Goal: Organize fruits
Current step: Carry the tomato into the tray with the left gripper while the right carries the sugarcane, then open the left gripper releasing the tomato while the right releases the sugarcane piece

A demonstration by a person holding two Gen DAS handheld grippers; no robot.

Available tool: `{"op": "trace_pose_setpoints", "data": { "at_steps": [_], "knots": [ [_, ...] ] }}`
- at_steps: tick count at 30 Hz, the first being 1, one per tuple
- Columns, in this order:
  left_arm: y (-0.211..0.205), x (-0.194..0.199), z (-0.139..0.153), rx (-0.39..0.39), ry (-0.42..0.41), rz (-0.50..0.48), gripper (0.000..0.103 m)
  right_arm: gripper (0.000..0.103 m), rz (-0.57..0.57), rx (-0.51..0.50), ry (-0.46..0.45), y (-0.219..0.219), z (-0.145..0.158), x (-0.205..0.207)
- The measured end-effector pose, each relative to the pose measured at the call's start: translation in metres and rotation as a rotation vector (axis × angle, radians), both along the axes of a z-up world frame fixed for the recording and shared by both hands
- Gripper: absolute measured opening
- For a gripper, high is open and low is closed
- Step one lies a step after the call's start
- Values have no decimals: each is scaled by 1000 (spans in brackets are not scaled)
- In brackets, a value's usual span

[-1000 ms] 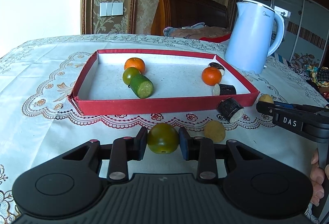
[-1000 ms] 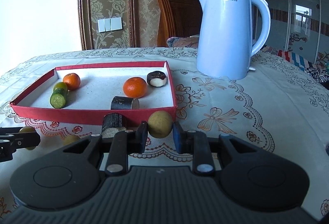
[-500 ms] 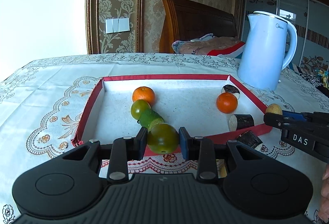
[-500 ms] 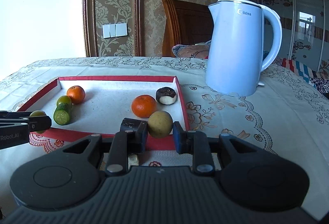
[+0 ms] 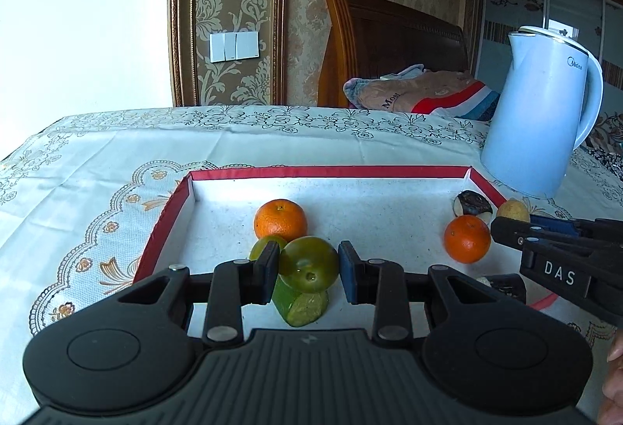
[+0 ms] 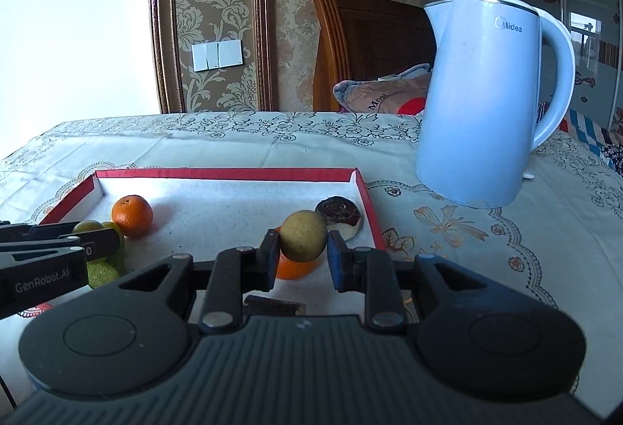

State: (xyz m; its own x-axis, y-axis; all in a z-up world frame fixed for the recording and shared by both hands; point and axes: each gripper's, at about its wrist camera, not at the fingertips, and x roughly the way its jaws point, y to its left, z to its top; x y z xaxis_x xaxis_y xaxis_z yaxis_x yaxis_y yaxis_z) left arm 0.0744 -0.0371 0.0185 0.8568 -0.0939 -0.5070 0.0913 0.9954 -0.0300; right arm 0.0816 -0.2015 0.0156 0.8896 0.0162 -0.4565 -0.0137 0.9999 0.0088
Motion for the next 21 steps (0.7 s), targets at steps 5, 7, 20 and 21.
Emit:
{"op": "trace_pose_setpoints", "data": {
  "at_steps": [5, 7, 20, 21],
  "knots": [
    [-3, 11, 1, -2, 1, 4, 32, 25, 1, -3, 10, 3, -2, 14],
    [-4, 16, 1, 6, 4, 21, 32, 25, 3, 3, 19, 4, -3, 18],
    [3, 32, -3, -9, 23, 64, 33, 39, -5, 6, 36, 2, -9, 26],
    [3, 31, -3, -7, 21, 65, 33, 39, -5, 3, 33, 3, -8, 26]
  ]
}}
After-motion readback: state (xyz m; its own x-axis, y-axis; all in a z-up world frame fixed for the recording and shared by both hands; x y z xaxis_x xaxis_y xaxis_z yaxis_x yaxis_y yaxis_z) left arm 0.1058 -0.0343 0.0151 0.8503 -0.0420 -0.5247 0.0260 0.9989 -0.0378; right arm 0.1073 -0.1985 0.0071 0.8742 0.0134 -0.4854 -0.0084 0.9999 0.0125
